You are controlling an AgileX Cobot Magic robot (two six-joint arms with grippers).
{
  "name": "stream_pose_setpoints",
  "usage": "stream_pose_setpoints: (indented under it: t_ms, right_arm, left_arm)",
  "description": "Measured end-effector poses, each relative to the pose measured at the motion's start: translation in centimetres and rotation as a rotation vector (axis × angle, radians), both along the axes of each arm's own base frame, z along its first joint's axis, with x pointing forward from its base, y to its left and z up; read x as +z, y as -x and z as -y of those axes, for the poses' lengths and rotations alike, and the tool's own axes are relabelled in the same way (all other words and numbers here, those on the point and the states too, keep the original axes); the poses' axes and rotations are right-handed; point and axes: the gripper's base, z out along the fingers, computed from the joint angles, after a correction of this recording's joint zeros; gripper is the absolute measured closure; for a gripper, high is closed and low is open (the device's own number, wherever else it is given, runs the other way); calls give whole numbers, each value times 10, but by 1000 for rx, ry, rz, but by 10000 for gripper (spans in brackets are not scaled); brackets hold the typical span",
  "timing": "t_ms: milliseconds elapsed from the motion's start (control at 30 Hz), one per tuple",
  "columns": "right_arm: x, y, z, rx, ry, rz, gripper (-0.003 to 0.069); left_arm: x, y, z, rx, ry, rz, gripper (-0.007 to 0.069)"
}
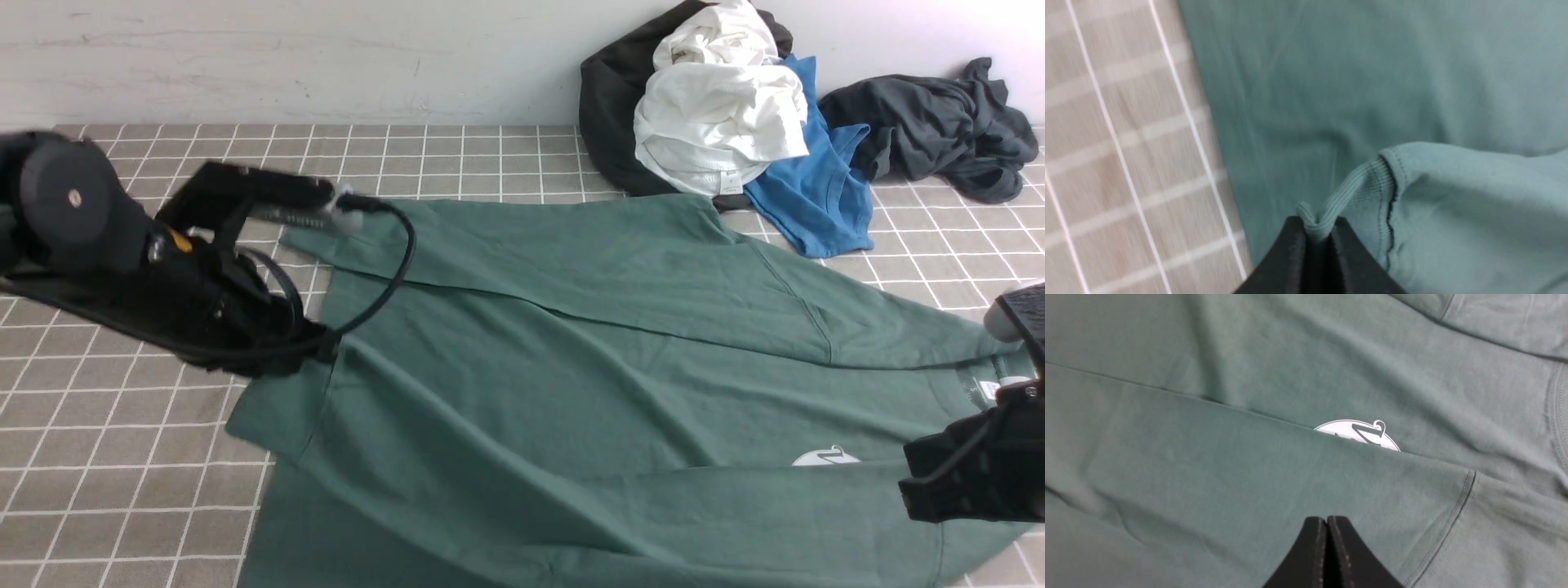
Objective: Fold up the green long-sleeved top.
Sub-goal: Use the left arm to drag and place the cuff at the centered position on the left edge of the fabric, then use the left arm to clamp the cuff farthest from it
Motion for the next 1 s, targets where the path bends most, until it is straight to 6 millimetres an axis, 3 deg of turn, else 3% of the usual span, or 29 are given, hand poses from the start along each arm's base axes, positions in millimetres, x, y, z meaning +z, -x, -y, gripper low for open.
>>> stream_pose_setpoints:
  t_ms: [100,200,267,333,367,433,467,500,567,700,800,1000]
  right_arm:
    - [0,0,0,0,-1,3,669]
    - [0,-1,0,-1,-1,7,669]
    - [0,-1,0,-1,-2,7,669]
    - [0,-1,0,-1,-2,7,669]
    - [0,-1,0,-1,-2,7,669]
    - [0,-1,0,-1,-2,7,669]
    - [0,-1,0,-1,-2,7,669]
    - [0,-1,0,-1,-2,7,669]
    - [0,-1,0,-1,-2,7,669]
    - [0,-1,0,6,4,9,669]
    - [0,-1,0,18,12,12,669]
    - [1,-1,0,21,14,21,669]
  left_arm:
    - [22,-18,1,-18,-29,65,601]
    - [20,-36,2,-28,-76,76,601]
    - [12,-50,3,-27,-97,60,601]
    - [-13,-75,4,-7,-111,0,599]
    - [-15,-77,5,-6,-111,-4,598]
    - [-43,-102,3,14,-124,-78,579]
    - [-45,-104,3,15,-126,-84,573]
    - [-58,-120,1,20,-136,-125,526]
    - [-63,-137,-2,37,-133,-134,453]
    - [-53,-184,-19,139,-83,-48,258]
    - [-47,-215,-39,233,-32,11,157]
    - [-90,-254,-62,334,10,13,123]
